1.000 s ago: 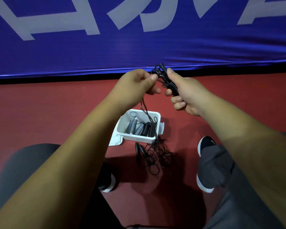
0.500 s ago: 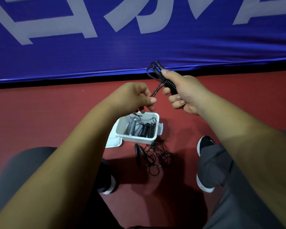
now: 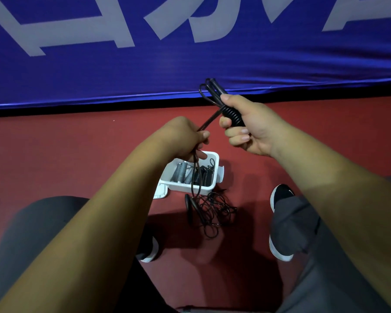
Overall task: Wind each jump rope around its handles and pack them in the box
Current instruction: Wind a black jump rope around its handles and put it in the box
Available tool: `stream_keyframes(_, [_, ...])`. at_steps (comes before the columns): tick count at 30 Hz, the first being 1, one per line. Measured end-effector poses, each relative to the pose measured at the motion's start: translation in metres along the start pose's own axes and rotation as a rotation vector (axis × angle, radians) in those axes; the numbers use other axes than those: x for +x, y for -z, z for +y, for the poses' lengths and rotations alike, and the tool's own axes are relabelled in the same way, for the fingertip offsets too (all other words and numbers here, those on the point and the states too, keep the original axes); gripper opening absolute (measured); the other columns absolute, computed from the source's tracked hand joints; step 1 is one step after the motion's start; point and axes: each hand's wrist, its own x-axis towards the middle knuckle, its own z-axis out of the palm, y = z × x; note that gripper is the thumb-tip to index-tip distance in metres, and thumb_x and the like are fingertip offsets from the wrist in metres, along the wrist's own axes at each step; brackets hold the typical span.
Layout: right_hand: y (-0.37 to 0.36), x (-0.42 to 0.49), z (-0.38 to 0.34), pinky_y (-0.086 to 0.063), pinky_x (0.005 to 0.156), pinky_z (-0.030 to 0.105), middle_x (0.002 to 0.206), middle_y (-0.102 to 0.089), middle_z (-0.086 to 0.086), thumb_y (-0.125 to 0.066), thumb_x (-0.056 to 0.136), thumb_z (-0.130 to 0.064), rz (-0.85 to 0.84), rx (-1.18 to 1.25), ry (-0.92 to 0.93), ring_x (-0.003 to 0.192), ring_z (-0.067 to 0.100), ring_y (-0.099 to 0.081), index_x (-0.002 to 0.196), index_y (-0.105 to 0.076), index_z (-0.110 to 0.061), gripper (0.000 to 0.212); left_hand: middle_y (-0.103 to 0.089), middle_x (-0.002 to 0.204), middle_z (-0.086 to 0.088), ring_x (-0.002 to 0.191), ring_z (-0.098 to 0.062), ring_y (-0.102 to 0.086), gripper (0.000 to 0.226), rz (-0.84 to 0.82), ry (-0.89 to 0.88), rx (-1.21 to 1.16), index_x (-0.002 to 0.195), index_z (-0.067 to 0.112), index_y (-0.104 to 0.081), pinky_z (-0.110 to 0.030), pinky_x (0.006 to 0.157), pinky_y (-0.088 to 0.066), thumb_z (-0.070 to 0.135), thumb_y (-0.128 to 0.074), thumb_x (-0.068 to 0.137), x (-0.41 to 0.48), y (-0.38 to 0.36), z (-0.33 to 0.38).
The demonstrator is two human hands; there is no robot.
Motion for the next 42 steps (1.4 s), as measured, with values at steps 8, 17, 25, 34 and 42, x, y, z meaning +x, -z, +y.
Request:
stream_keyframes(8, [0.004, -0.013, -0.001, -0.015, 0.034, 0.014, 0.066, -0.047, -0.002, -0.06, 0.098, -0.039, -0.354, -0.132, -0.179, 0.039, 0.0, -0.025, 0.103, -0.048, -0.017, 0.025, -0.069, 0.089, -0.016, 0.083, -0.035, -0.073, 0.018, 0.087, -0.163, 0.019, 0.109, -0.005, -0.07, -0.036, 0.067, -0.052, 0.007, -0.056, 0.106, 0.008, 0.01, -0.006])
stream_keyframes(17, [0.008, -0.021, 0.0, -0.018, 0.035, 0.012, 0.072, -0.052, 0.006, -0.067, 0.094, -0.021, -0.488, -0.461, -0.445, 0.038, 0.002, -0.026, 0.139, -0.056, -0.014, 0.047, -0.074, 0.1, -0.029, 0.08, -0.029, -0.069, 0.016, -0.109, -0.316, -0.108, 0.101, 0.004, -0.075, -0.033, 0.071, -0.057, -0.004, -0.062, 0.098, -0.002, 0.026, -0.006])
stream_keyframes(25, [0.005, -0.013, 0.01, -0.033, 0.043, 0.019, 0.084, -0.068, 0.008, -0.069, 0.099, -0.025, -0.286, -0.795, -0.377, 0.046, 0.011, -0.035, 0.093, -0.064, -0.017, 0.012, -0.08, 0.1, -0.004, 0.103, -0.028, -0.074, 0.02, 0.021, -0.469, 0.144, 0.103, 0.018, -0.083, -0.036, 0.098, -0.059, 0.003, -0.073, 0.093, -0.011, 0.024, 0.008])
stream_keyframes(34, [0.011, 0.007, 0.029, -0.068, 0.069, 0.048, 0.093, -0.061, 0.01, -0.06, 0.103, -0.021, 0.04, -0.759, -0.189, 0.052, 0.013, -0.061, 0.122, -0.062, -0.007, 0.024, -0.071, 0.094, 0.007, 0.09, -0.019, -0.065, 0.034, 0.093, -0.712, 0.819, 0.115, 0.038, -0.079, -0.038, 0.082, -0.054, 0.018, -0.076, 0.088, -0.003, 0.025, 0.005])
stream_keyframes(42, [0.01, 0.01, 0.029, -0.035, 0.06, 0.032, 0.089, -0.082, 0.001, -0.062, 0.101, -0.042, 0.025, -1.058, -0.15, 0.071, 0.02, -0.059, 0.111, -0.07, -0.008, 0.037, -0.065, 0.072, 0.008, 0.065, -0.013, -0.056, 0.026, 0.079, -0.392, 0.882, 0.083, 0.021, -0.068, -0.025, 0.056, -0.036, 0.029, -0.092, 0.076, 0.003, 0.019, -0.001])
